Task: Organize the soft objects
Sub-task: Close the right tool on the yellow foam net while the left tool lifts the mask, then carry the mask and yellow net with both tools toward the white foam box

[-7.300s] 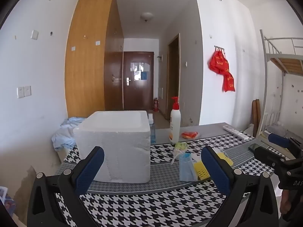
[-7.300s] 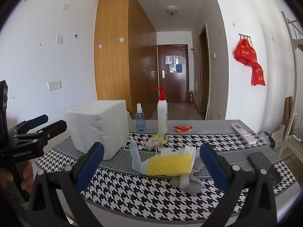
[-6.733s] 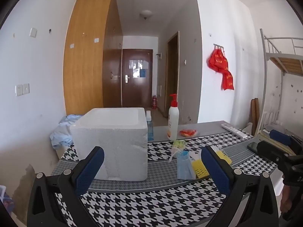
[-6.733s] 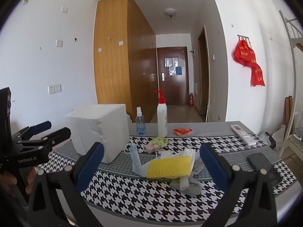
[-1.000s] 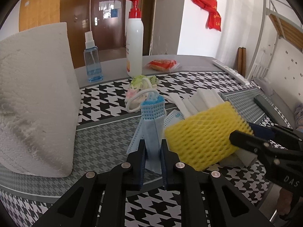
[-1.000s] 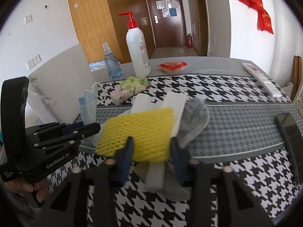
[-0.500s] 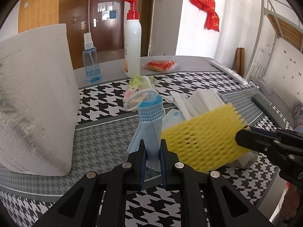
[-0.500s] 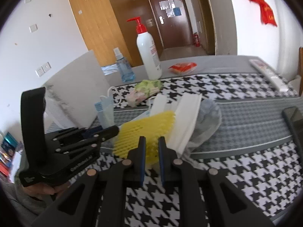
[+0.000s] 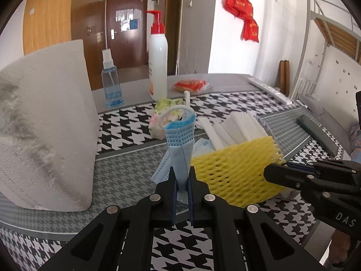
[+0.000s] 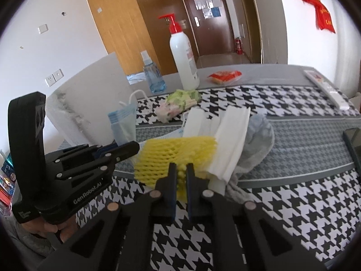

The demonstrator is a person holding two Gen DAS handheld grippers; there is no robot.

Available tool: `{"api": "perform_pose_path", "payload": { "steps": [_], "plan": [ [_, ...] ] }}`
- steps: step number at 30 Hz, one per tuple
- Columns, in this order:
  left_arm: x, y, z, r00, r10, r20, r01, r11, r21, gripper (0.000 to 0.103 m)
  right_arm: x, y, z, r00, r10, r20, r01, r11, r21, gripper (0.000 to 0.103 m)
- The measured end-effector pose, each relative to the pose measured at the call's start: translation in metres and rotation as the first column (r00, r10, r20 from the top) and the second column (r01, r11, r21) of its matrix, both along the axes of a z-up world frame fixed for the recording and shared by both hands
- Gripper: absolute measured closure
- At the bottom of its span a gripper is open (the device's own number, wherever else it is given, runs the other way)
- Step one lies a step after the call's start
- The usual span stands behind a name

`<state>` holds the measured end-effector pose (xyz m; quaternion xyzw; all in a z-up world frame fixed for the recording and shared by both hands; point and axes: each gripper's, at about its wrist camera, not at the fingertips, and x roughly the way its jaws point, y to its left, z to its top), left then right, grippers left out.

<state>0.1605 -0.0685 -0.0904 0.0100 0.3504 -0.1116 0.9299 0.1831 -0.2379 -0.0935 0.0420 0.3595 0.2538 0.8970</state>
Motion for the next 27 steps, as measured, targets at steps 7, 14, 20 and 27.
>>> {"api": "perform_pose_path", "payload": {
  "steps": [7,14,20,27],
  "plan": [
    [-0.013,0.009,0.019,0.997,0.031,0.066,-0.032,0.999,0.009,0.096,-0.021,-0.007,0.022,0.996,-0.02,0.089,0.02,1.0,0.005,0.093],
    [-0.028,0.019,0.037,0.991,0.059,0.121,-0.062,0.998,0.014,0.096,-0.035,-0.015,0.039,0.987,-0.059,0.147,0.057,0.998,0.019,0.093],
    [-0.042,0.025,0.049,0.983,0.069,0.167,-0.072,0.997,0.011,0.096,-0.042,-0.016,0.047,0.981,-0.076,0.178,0.074,0.997,0.019,0.093],
    [-0.058,0.027,0.062,0.972,0.084,0.22,-0.089,0.996,0.015,0.096,-0.053,-0.016,0.061,0.971,-0.086,0.221,0.082,0.996,0.025,0.093]
  ]
}}
